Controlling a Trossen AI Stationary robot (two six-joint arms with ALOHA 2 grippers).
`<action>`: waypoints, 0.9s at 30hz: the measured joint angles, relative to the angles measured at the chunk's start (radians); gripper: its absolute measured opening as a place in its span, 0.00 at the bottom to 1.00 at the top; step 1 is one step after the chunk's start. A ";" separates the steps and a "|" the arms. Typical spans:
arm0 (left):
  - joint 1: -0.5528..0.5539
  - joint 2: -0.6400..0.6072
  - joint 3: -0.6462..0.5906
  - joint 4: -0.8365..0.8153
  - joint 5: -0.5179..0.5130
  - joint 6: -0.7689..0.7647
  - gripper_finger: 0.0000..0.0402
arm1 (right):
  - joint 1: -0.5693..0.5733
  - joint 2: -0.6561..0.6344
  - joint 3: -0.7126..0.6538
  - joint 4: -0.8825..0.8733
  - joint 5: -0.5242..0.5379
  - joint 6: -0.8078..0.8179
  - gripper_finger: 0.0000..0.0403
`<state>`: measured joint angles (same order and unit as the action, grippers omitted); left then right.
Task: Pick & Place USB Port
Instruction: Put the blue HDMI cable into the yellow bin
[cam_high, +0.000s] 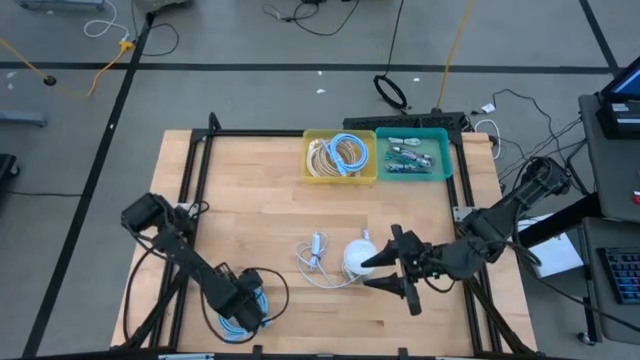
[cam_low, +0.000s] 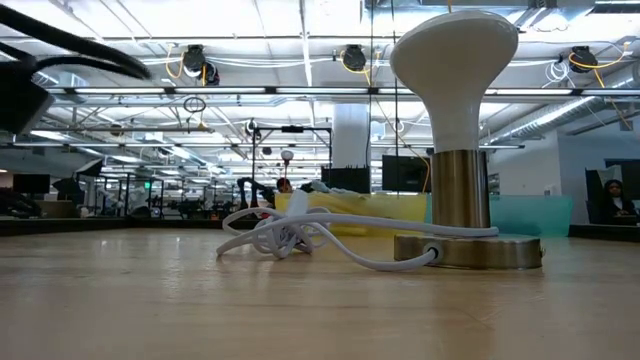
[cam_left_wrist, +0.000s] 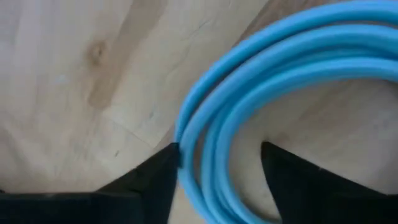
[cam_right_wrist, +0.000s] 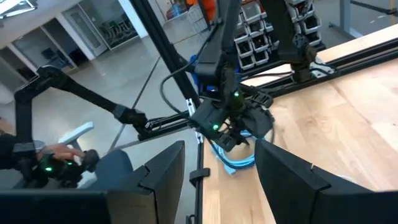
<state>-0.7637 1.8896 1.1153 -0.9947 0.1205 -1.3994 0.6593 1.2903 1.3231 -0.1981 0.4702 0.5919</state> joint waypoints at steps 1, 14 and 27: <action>0.005 0.006 -0.003 0.010 0.018 0.000 0.53 | 0.005 0.000 0.000 0.000 0.000 0.000 0.47; 0.197 -0.276 -0.018 -0.162 -0.263 -0.217 0.07 | 0.024 0.000 0.000 0.000 0.001 0.002 0.47; 0.836 -0.689 -0.017 0.134 -0.598 0.147 0.07 | 0.024 0.000 0.000 0.000 0.004 -0.008 0.47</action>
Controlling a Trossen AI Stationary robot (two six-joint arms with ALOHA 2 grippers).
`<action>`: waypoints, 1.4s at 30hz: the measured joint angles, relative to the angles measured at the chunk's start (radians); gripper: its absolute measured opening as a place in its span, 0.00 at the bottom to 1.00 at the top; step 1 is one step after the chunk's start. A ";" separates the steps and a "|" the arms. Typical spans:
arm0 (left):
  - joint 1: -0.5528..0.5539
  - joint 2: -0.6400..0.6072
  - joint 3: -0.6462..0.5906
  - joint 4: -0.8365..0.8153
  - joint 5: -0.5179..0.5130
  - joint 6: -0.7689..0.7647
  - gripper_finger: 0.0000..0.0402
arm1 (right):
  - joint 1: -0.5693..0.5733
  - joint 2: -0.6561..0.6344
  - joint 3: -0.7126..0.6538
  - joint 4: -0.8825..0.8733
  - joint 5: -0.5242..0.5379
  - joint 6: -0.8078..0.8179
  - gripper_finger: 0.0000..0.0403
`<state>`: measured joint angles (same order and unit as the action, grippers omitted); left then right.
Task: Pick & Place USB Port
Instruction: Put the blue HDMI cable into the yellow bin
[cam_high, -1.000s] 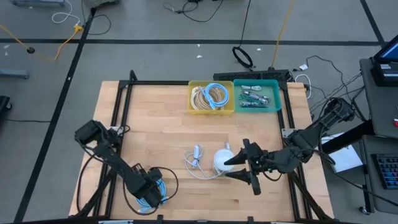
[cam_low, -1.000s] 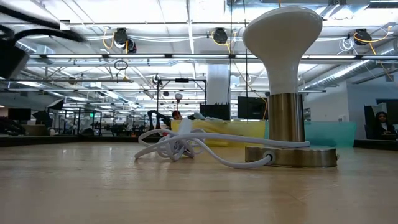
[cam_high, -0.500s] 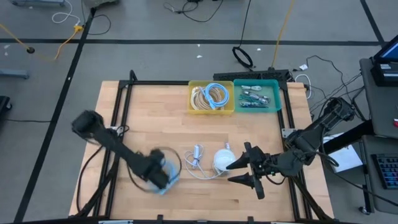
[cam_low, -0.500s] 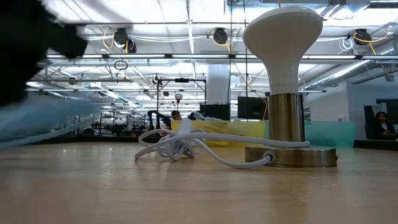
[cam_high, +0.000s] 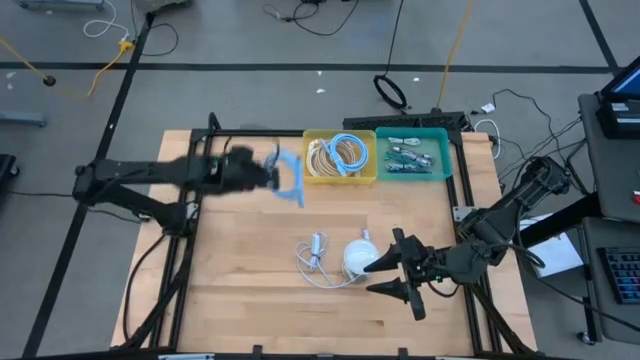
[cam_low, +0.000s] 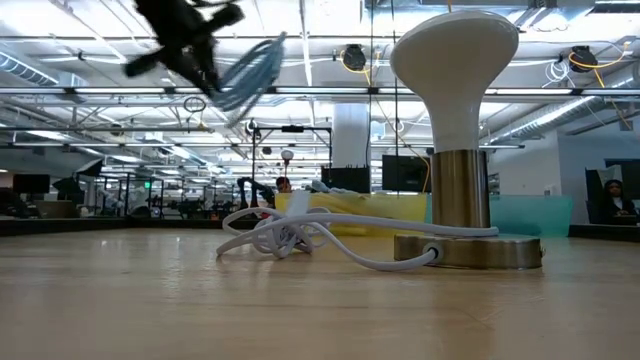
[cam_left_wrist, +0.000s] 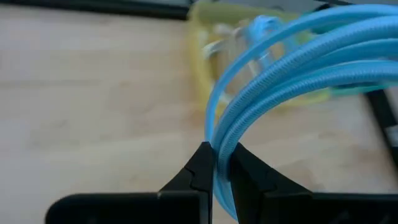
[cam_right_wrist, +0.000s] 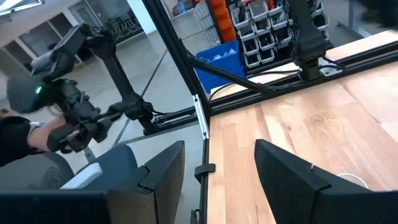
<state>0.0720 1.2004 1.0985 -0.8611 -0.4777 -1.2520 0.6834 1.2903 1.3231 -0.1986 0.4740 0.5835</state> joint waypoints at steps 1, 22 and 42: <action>0.059 0.007 -0.001 0.072 0.046 0.076 0.07 | -0.001 0.000 0.000 0.000 0.000 0.000 0.47; 0.365 0.774 0.706 0.129 0.522 0.513 0.07 | -0.023 -0.028 0.000 -0.030 0.236 0.023 0.47; 0.445 0.994 1.146 -0.340 0.422 0.637 0.07 | -0.030 -0.028 0.000 -0.045 0.341 0.015 0.47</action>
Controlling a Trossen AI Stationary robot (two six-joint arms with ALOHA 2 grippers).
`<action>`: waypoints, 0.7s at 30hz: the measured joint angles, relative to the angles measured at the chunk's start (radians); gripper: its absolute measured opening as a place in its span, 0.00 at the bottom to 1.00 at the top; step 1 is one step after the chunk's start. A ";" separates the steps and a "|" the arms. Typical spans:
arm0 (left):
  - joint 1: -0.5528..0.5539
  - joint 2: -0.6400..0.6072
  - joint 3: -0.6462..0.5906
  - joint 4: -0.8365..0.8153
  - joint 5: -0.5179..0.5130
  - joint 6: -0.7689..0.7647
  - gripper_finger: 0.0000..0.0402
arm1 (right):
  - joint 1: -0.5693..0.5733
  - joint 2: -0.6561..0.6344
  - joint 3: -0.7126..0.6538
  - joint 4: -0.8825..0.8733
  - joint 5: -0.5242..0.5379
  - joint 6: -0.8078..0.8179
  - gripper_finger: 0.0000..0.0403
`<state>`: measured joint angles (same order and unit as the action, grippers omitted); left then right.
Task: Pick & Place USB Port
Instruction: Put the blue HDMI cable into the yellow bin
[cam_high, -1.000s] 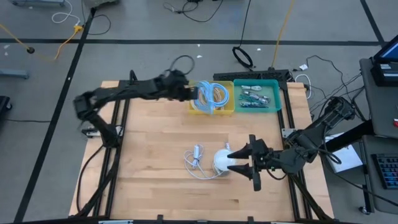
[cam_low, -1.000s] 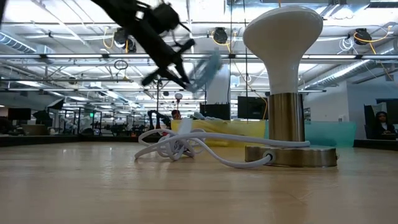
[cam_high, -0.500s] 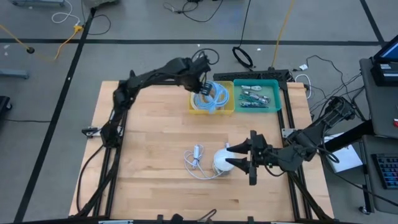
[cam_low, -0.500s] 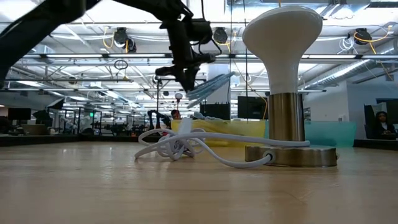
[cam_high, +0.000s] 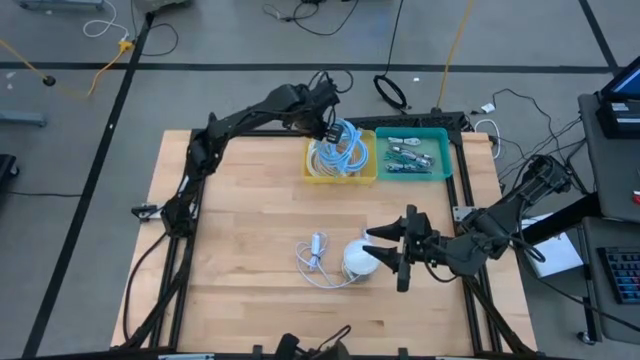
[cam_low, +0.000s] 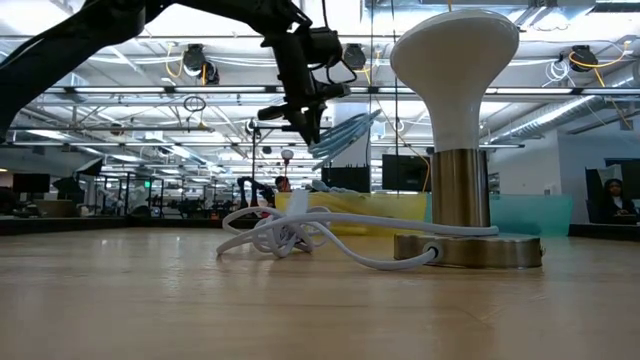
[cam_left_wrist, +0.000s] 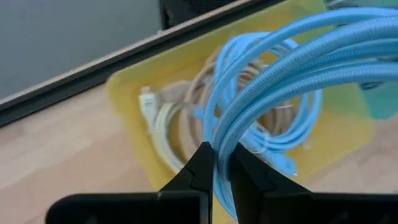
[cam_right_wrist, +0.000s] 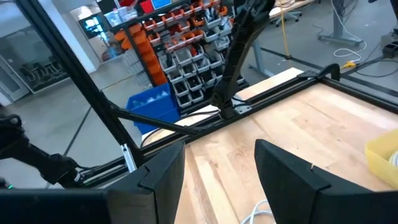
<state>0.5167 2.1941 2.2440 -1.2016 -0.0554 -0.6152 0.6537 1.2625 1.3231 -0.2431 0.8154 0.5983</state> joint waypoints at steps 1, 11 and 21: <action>-0.004 0.000 0.000 0.009 0.002 0.004 0.07 | 0.000 0.000 0.000 -0.002 0.000 0.003 0.47; -0.006 0.032 -0.011 -0.007 0.045 0.004 0.07 | 0.000 0.000 0.000 -0.010 0.004 0.019 0.47; -0.021 0.028 -0.011 0.107 0.037 -0.011 0.15 | 0.000 0.000 0.000 -0.013 0.003 0.026 0.47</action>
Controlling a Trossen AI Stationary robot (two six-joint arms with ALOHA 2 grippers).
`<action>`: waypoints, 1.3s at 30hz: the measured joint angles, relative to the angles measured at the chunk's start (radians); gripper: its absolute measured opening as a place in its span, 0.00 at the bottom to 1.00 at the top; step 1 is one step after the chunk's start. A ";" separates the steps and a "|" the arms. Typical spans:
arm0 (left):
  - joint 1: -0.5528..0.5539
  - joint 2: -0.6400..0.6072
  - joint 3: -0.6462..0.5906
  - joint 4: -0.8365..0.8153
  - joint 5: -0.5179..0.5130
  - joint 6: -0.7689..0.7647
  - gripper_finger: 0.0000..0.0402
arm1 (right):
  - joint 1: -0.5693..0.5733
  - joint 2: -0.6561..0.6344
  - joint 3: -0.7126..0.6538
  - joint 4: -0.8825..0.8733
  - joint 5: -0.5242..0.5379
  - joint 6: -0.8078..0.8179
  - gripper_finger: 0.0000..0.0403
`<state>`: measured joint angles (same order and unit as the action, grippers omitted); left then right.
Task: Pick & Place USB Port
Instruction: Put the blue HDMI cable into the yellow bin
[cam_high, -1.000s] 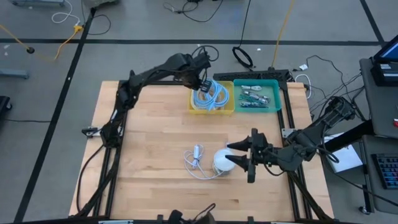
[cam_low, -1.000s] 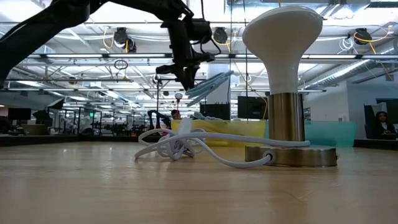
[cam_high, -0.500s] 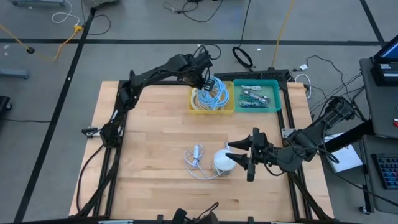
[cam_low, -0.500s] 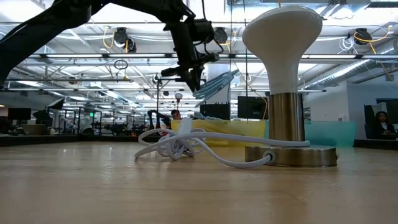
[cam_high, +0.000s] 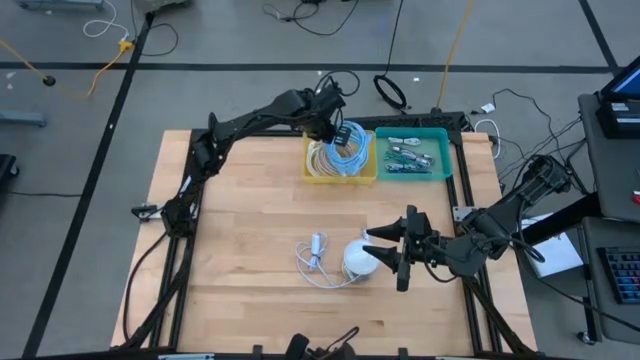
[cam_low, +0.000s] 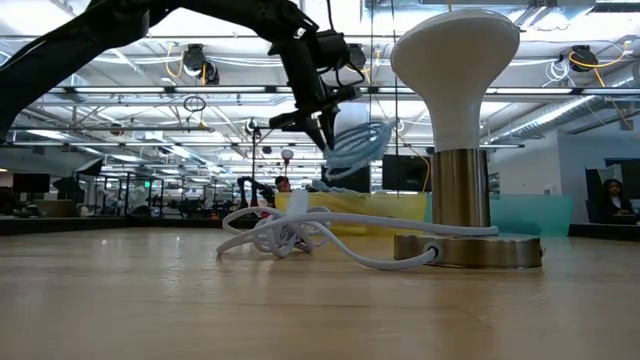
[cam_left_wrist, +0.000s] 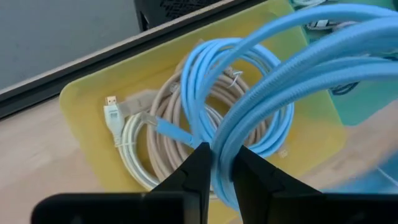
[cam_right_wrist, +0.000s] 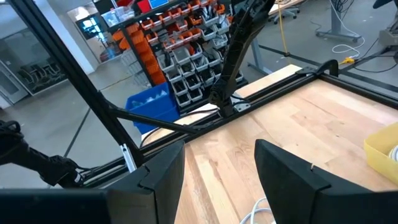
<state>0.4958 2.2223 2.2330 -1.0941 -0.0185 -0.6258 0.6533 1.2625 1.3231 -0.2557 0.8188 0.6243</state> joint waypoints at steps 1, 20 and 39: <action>-0.001 0.000 0.000 -0.004 0.000 0.002 0.15 | 0.000 0.000 0.000 0.000 0.000 0.000 0.47; -0.020 0.000 0.000 -0.008 0.044 0.131 0.16 | 0.000 0.000 0.000 0.000 -0.003 -0.010 0.47; -0.020 0.000 0.000 -0.016 0.035 0.097 0.47 | 0.000 0.000 0.000 0.000 -0.003 -0.013 0.47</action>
<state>0.4763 2.2223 2.2330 -1.1106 0.0163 -0.5293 0.6533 1.2625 1.3231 -0.2558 0.8158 0.6109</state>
